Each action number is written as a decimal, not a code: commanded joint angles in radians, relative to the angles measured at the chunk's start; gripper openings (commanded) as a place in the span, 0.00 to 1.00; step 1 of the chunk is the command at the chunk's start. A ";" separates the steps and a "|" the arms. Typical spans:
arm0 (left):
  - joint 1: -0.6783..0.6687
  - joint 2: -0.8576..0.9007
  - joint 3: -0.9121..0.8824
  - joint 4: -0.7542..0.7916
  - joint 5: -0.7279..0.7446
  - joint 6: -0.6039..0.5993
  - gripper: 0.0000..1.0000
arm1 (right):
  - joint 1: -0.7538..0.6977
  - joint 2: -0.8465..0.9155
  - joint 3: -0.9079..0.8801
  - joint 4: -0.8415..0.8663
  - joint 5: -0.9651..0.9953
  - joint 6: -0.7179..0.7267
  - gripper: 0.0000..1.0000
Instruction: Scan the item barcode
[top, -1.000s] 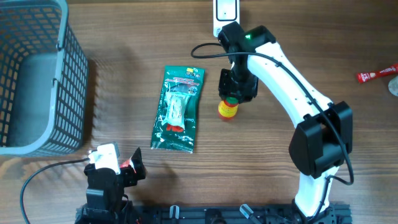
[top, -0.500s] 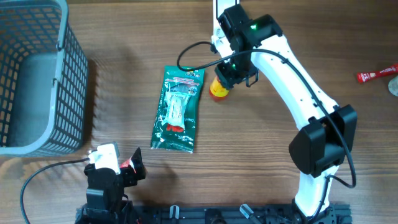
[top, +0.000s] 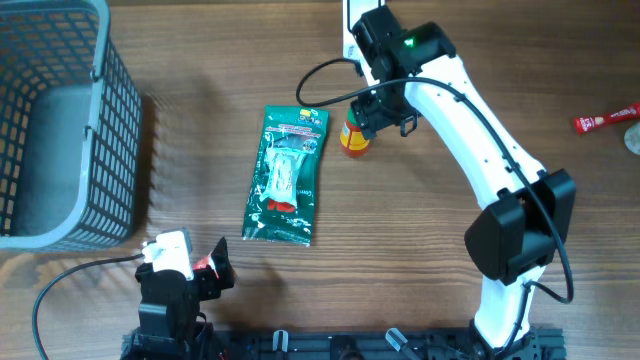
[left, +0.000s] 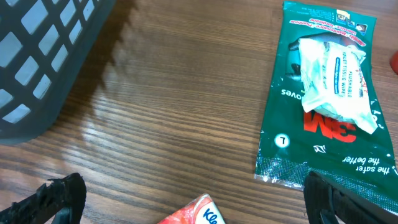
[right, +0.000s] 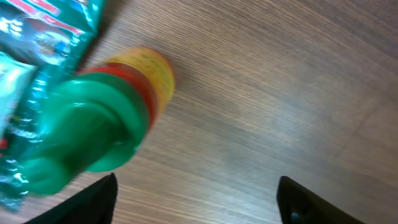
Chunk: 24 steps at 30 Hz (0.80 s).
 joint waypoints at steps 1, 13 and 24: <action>0.007 -0.003 -0.002 0.001 0.009 -0.005 1.00 | 0.001 -0.058 0.079 -0.018 -0.107 0.094 0.85; 0.007 -0.003 -0.002 0.001 0.009 -0.005 1.00 | 0.002 -0.142 0.095 0.011 -0.247 0.697 0.96; 0.007 -0.003 -0.002 0.001 0.009 -0.005 1.00 | -0.003 0.047 0.095 0.031 -0.308 1.262 0.97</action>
